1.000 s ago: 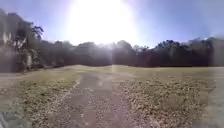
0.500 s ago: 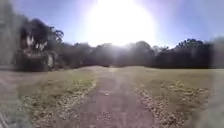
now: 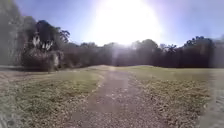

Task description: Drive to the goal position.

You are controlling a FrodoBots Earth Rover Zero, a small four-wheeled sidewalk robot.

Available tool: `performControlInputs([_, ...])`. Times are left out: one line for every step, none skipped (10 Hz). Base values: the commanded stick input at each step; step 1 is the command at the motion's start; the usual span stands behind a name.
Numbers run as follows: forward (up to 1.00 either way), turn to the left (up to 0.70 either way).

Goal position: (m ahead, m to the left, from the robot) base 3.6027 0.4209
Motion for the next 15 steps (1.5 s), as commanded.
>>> performControlInputs([0.50,-0.50])
performControlInputs([0.50,-0.50])
performControlInputs([0.50,-0.26])
performControlInputs([0.50,0.00])
performControlInputs([0.50,0.00])
performControlInputs([0.50,0.00])
performControlInputs([0.50,0.00])
performControlInputs([0.50,0.00])
performControlInputs([0.50,0.00])
performControlInputs([0.50,0.00])
performControlInputs([0.50,0.00])
performControlInputs([0.50,0.00])
performControlInputs([0.50,0.00])
performControlInputs([0.50,0.00])
performControlInputs([0.50,0.00])
